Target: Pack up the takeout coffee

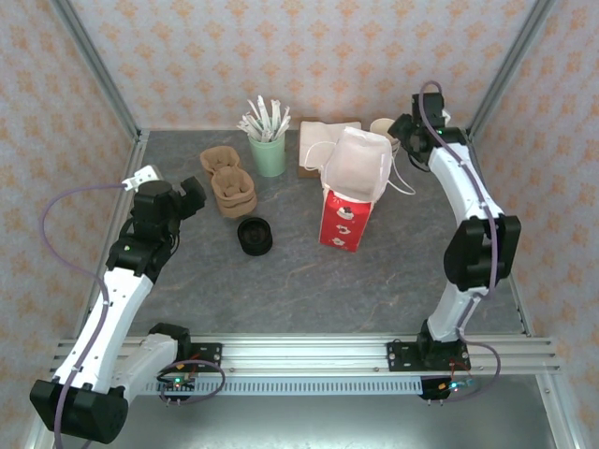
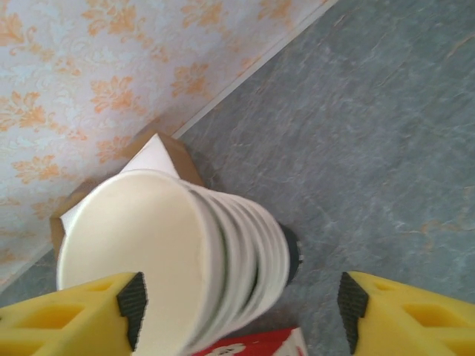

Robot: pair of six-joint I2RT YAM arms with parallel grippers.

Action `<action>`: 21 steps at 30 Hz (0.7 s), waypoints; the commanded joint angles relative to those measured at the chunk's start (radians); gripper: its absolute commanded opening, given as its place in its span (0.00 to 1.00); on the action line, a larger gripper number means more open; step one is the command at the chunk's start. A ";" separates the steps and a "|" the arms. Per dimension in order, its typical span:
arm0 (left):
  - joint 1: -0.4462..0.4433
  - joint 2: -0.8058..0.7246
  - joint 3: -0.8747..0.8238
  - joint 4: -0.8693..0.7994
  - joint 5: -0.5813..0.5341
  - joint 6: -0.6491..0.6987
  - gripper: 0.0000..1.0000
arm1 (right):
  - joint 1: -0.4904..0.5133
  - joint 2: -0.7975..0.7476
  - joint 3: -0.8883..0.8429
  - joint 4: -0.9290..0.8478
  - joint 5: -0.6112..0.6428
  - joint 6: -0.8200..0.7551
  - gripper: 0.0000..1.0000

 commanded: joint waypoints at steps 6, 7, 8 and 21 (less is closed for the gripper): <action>-0.010 -0.015 0.038 -0.053 0.020 -0.008 1.00 | 0.027 0.089 0.147 -0.124 0.051 -0.027 0.58; -0.010 -0.016 0.039 -0.056 0.015 -0.007 1.00 | 0.026 0.095 0.156 -0.128 0.054 -0.029 0.55; -0.010 -0.016 0.040 -0.059 0.012 -0.007 1.00 | 0.028 0.099 0.161 -0.129 0.055 -0.031 0.53; -0.010 -0.013 0.038 -0.069 -0.009 -0.012 1.00 | 0.031 0.124 0.190 -0.131 0.043 -0.043 0.30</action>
